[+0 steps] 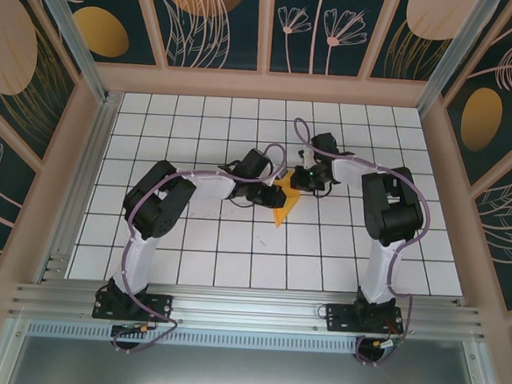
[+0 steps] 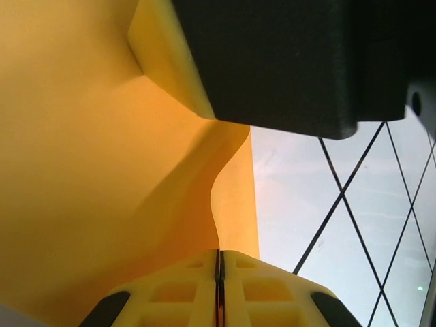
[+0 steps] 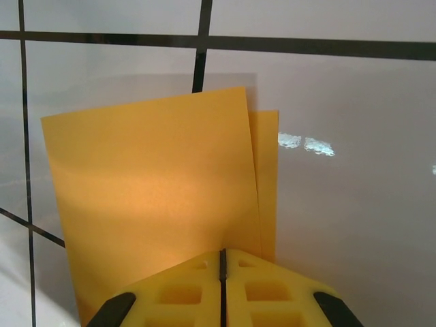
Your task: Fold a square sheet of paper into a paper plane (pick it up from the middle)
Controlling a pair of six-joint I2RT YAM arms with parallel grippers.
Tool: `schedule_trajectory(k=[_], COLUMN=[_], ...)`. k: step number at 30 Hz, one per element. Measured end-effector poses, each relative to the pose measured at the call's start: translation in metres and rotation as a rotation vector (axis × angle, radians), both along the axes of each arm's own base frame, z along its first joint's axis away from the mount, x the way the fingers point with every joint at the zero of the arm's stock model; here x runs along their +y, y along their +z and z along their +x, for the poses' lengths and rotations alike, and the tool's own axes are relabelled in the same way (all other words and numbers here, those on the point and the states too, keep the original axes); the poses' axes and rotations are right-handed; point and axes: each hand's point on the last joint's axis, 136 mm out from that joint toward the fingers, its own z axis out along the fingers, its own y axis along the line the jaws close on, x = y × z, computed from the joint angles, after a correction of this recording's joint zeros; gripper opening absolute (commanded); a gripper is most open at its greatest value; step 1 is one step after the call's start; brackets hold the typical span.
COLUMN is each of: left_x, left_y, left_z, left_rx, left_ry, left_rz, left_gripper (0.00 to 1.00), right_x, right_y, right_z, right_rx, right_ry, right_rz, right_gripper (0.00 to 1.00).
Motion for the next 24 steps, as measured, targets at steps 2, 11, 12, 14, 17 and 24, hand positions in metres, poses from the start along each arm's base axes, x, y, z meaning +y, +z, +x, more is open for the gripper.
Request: schedule_trajectory(k=[2,11,12,14,17,24], left_x=[0.001,0.007,0.008,0.008,0.009,0.011], left_y=[-0.002,-0.008,-0.008,-0.008,-0.008,-0.009], left_z=[-0.001,0.003,0.004,0.004,0.005,0.007], left_rx=[0.001,-0.035,-0.039,-0.046,-0.056,-0.064], left_ry=[0.001,-0.003,-0.003,-0.007,-0.013,-0.021], left_rz=[0.005,0.024,0.026,0.028,0.031,0.038], left_gripper=[0.12,0.12,0.12,0.13,0.13,0.14], right_x=[0.001,0.004,0.004,0.004,0.004,0.004], right_y=[0.001,-0.001,-0.001,0.0,-0.001,-0.001], right_z=[-0.001,-0.003,-0.003,-0.003,-0.002,-0.002], right_rx=[0.003,0.016,0.016,0.012,0.014,0.02], right_ry=[0.004,0.021,0.022,0.027,0.028,0.027], right_rz=[0.0,-0.007,-0.007,-0.008,-0.01,-0.015], right_gripper=[0.11,0.1,0.1,0.1,0.09,0.09])
